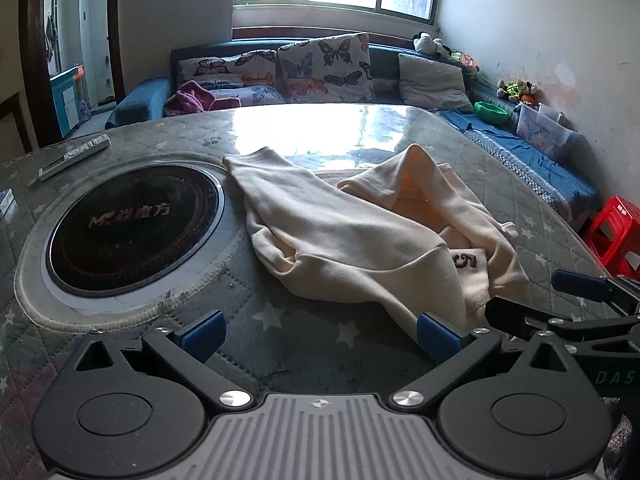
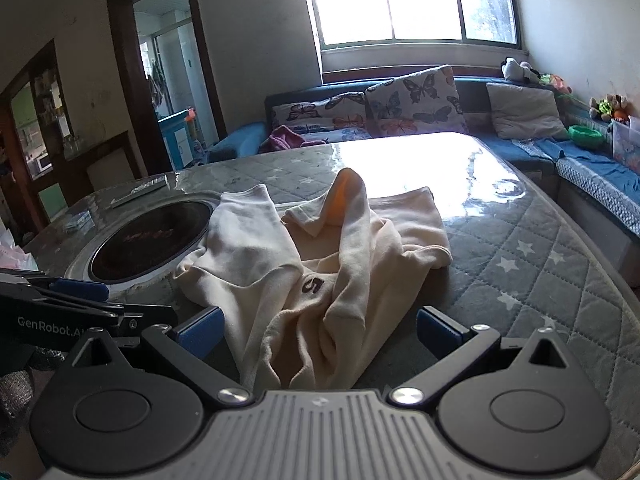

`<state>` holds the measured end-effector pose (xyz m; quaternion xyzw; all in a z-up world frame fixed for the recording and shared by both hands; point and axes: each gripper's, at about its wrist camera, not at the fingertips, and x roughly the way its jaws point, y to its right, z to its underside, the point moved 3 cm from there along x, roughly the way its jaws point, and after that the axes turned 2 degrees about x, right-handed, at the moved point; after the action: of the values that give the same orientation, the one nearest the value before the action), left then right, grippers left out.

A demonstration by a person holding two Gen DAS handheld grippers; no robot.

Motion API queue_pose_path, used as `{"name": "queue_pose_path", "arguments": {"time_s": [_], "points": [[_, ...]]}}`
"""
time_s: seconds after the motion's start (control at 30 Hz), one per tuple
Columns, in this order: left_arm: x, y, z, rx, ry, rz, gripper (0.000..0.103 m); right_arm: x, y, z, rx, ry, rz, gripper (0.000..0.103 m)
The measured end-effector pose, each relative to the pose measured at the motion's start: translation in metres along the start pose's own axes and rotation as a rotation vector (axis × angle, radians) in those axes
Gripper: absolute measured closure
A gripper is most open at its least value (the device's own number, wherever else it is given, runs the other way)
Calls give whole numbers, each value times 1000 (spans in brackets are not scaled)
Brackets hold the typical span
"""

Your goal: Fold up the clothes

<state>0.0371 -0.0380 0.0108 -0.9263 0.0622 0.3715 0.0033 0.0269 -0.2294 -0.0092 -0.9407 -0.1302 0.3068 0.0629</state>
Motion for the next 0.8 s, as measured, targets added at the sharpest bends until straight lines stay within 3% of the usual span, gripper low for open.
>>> {"name": "queue_pose_path", "arguments": {"time_s": [0.8], "points": [[21, 4, -32, 18, -14, -2, 0, 22, 10, -26, -13, 14, -16, 0]]}}
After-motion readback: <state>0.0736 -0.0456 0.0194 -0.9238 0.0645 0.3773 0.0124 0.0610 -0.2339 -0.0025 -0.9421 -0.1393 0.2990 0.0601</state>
